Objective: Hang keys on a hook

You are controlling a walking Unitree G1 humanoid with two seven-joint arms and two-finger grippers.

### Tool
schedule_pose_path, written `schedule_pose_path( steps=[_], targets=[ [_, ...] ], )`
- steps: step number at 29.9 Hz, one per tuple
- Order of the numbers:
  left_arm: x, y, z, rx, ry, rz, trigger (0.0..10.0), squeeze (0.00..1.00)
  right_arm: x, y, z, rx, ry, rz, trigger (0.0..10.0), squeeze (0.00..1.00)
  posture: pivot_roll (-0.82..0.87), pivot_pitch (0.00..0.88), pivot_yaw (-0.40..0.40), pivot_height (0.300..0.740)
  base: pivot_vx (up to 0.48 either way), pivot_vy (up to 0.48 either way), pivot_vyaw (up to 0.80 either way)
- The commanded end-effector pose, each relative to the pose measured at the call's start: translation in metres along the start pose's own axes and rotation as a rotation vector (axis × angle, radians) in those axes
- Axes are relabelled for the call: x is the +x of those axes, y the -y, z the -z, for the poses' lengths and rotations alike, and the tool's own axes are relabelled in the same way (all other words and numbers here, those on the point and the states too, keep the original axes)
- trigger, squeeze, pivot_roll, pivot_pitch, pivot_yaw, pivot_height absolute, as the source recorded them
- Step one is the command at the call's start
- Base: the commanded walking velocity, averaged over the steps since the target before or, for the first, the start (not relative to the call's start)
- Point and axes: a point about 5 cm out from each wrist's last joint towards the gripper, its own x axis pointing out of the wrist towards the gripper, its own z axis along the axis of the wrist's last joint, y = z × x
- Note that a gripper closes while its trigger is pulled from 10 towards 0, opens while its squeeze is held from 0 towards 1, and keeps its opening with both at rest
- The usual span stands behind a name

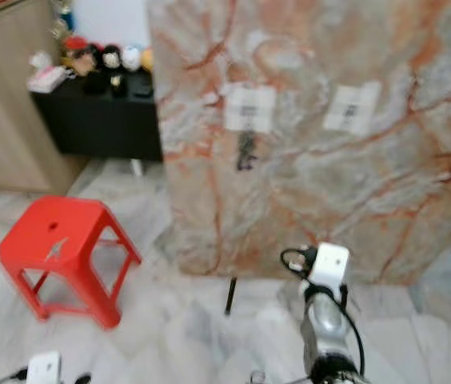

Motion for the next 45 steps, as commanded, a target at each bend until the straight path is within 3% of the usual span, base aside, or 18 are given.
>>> schedule_pose_path(
  steps=[1,6,14,23,28,30,32,36,38,45],
  targets=[
    [-0.001,0.004,0.005,-0.004,-0.019,0.017,10.0,0.00,0.000,0.007,-0.003,0.001,0.017,0.027,10.0,0.00,0.14,0.000,-0.045,0.740,0.341,0.000,0.00],
    [-0.003,-0.003,0.008,0.007,-0.020,0.017,10.0,0.00,0.001,0.008,-0.003,0.021,0.011,0.043,10.0,0.00,0.14,0.000,-0.043,0.740,0.341,0.000,0.00],
    [-0.007,0.001,0.019,0.000,-0.037,0.014,10.0,0.00,0.002,0.006,-0.006,0.024,0.022,0.048,10.0,0.00,0.15,0.000,-0.046,0.740,0.342,0.000,0.00],
    [-0.009,0.002,0.024,0.003,-0.050,0.015,10.0,0.00,0.003,0.007,-0.010,0.019,0.044,0.074,10.0,0.00,0.15,0.000,-0.047,0.740,0.000,0.000,0.00],
    [-0.012,-0.007,0.028,-0.002,-0.058,0.004,10.0,0.00,0.010,0.007,-0.036,-0.081,0.177,0.119,10.0,0.00,0.15,0.000,-0.043,0.740,0.000,0.000,0.00],
    [-0.014,-0.012,0.031,-0.004,-0.063,-0.001,10.0,0.00,0.012,0.008,-0.053,-0.164,0.266,0.169,10.0,0.00,0.15,0.000,-0.043,0.740,0.000,0.000,0.00],
    [-0.018,-0.017,0.036,-0.005,-0.070,-0.006,10.0,0.00,0.014,0.004,-0.073,-0.327,0.368,0.208,10.0,0.00,0.15,0.000,-0.042,0.740,0.000,0.000,0.00],
    [-0.020,-0.018,0.042,-0.005,-0.078,-0.008,10.0,0.00,0.015,0.002,-0.085,-0.399,0.425,0.251,10.0,0.00,0.15,0.000,-0.043,0.740,0.000,0.000,0.00],
    [-0.023,-0.013,0.048,-0.005,-0.089,-0.004,10.0,0.00,0.017,-0.006,-0.097,-0.517,0.503,0.267,10.0,0.00,0.15,0.000,-0.042,0.740,0.000,0.000,0.00],
    [-0.021,-0.001,0.048,-0.006,-0.094,0.007,10.0,0.00,0.023,-0.006,-0.103,-0.602,0.489,0.372,10.0,0.00,0.16,0.000,-0.041,0.740,0.000,0.000,0.00]
  ],
)
